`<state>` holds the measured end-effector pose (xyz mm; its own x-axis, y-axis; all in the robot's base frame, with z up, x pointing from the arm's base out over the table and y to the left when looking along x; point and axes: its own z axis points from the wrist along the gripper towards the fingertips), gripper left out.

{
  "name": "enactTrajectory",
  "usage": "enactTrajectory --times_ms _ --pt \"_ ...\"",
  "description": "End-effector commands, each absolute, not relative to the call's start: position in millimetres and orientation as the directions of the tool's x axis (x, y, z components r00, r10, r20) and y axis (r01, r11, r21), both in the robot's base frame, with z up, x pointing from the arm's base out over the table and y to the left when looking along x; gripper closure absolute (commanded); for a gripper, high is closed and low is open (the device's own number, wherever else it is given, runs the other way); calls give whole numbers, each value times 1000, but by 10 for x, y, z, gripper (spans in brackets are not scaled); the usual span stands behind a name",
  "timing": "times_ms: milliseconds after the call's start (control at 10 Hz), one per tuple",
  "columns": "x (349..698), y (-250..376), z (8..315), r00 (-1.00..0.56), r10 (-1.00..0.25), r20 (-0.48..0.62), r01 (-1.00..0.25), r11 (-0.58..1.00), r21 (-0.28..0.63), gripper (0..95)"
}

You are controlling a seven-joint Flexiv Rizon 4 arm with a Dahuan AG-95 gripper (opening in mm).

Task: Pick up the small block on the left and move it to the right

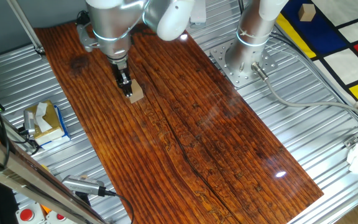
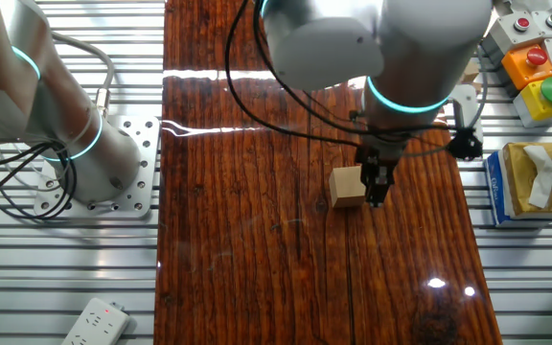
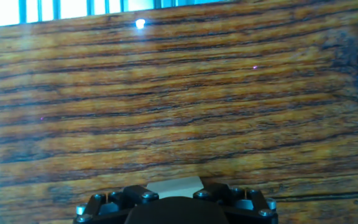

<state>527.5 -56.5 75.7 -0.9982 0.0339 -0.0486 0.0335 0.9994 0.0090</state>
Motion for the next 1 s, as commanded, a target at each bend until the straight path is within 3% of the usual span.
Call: enactTrajectory --times_ms 100,600,700,1000 --pt "5278 -558 760 -998 33 -57 33 999 9 190" --pt "5247 -552 713 -997 34 -65 33 999 13 190" --pt "5233 -550 695 -997 36 -68 35 999 14 380" --pt "5191 -544 664 -996 37 -78 36 999 19 380"
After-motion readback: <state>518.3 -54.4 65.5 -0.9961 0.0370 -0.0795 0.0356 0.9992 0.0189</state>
